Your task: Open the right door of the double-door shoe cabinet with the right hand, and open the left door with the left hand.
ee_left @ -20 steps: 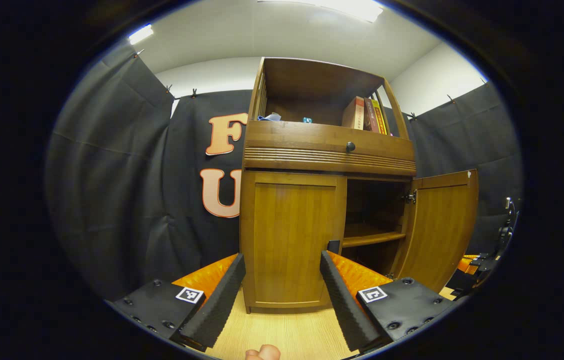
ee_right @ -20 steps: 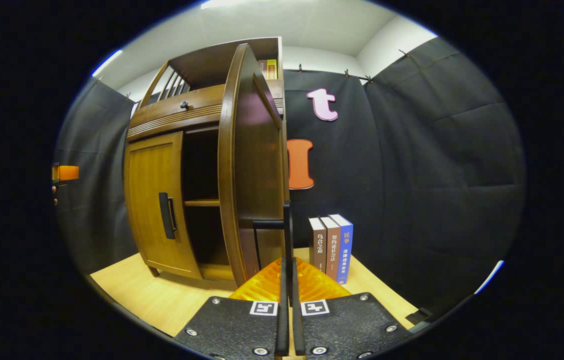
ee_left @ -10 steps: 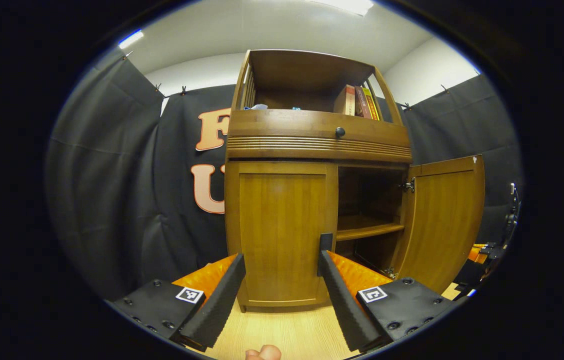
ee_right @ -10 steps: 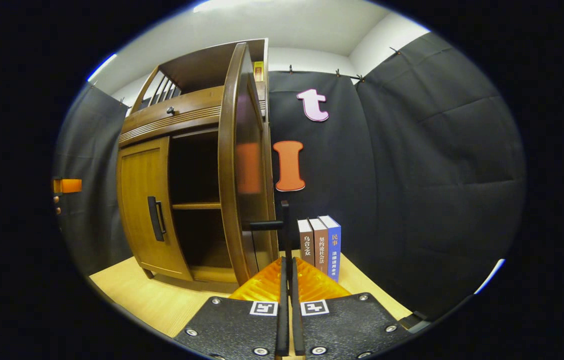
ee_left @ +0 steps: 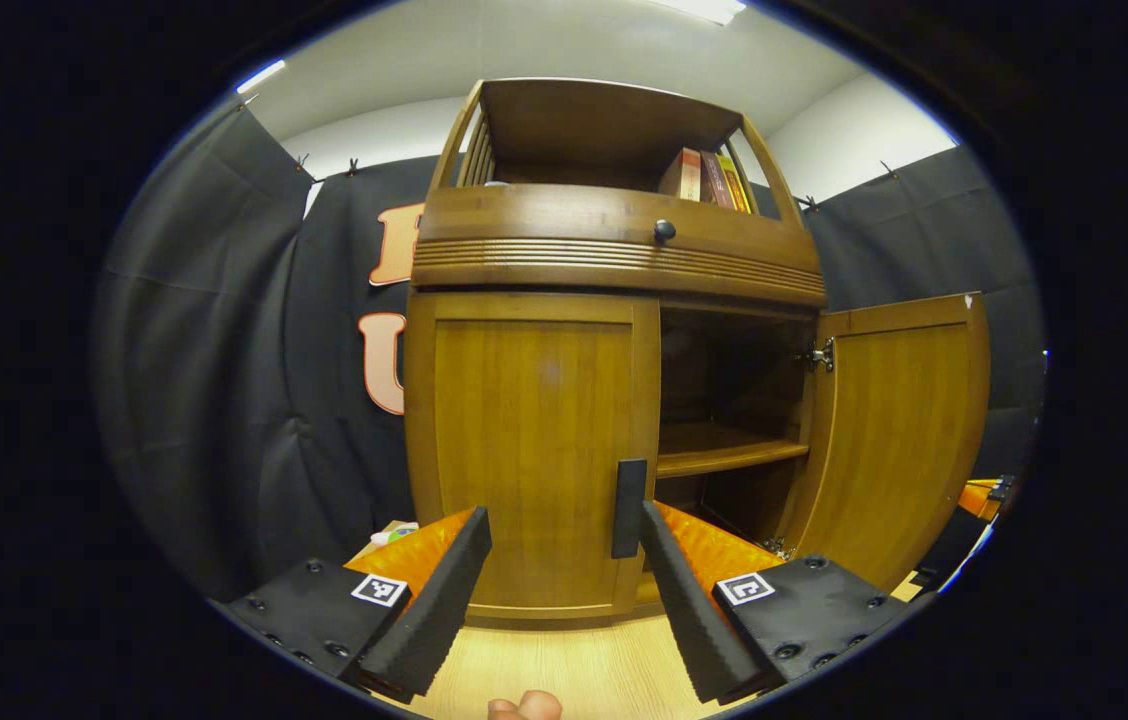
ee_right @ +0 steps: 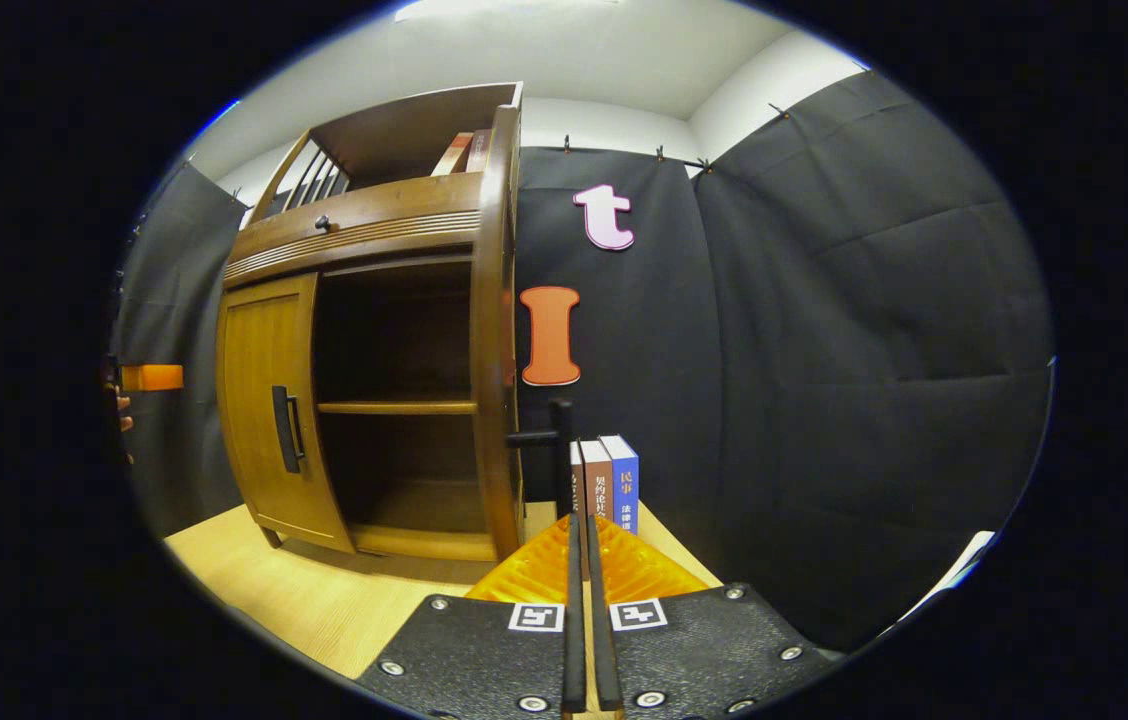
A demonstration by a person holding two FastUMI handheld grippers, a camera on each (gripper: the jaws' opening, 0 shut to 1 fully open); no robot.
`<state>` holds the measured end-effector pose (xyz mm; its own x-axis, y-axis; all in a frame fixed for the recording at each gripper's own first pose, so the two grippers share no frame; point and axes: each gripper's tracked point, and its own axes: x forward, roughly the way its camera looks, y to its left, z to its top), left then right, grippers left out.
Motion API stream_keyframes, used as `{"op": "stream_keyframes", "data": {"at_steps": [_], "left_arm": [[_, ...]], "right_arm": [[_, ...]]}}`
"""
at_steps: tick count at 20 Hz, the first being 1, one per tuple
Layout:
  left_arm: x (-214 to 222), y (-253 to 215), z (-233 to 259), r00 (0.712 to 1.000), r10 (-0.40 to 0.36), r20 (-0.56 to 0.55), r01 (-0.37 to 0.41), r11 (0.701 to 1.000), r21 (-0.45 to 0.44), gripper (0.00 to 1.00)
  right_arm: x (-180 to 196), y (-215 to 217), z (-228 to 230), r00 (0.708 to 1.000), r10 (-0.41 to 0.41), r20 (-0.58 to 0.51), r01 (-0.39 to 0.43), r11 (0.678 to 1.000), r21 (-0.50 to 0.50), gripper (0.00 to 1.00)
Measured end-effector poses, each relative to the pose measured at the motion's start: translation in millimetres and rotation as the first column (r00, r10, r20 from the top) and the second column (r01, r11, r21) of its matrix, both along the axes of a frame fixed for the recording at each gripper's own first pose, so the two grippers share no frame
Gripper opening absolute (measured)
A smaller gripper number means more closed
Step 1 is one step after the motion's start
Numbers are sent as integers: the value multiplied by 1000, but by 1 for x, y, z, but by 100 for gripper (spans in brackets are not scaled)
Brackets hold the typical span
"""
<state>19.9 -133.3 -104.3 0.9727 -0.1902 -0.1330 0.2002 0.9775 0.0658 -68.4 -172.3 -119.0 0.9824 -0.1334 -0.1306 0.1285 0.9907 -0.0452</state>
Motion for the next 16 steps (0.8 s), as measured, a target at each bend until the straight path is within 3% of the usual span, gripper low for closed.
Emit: {"op": "stream_keyframes", "data": {"at_steps": [1,2,3,4,5,6,8,14,15,16], "left_arm": [[7,-4,-6,1000,-3,-6,3,1000,2,97],[14,-8,-10,1000,-6,-10,6,1000,2,96],[20,-13,-14,1000,-13,-12,13,1000,1,99],[26,-20,-19,1000,-19,-12,19,1000,-1,95],[31,-23,-25,1000,-22,-13,22,1000,0,95],[37,-26,-29,1000,-25,-13,25,1000,2,95],[45,-37,-33,999,-42,-12,42,999,0,97],[76,-56,-53,998,-62,-3,62,998,21,99],[81,-58,-56,998,-60,-4,60,998,18,99],[86,-60,-58,998,-62,-4,62,998,15,98]], "right_arm": [[-3,-2,2,1000,-5,6,5,1000,-6,19],[-5,-3,6,1000,-10,11,10,1000,-11,19],[-8,-5,9,1000,-14,17,14,1000,-11,2],[-8,-6,10,1000,-17,23,17,1000,-9,3],[-9,-6,12,999,-19,28,19,1000,-6,19],[-16,-7,17,999,-23,33,23,1000,-4,5],[-16,-7,18,999,-33,42,33,999,-1,11],[-9,-8,22,996,-56,68,57,998,-11,43],[-9,-8,25,996,-59,74,61,998,-17,51],[-9,-8,26,995,-61,80,64,998,-26,65]]}}
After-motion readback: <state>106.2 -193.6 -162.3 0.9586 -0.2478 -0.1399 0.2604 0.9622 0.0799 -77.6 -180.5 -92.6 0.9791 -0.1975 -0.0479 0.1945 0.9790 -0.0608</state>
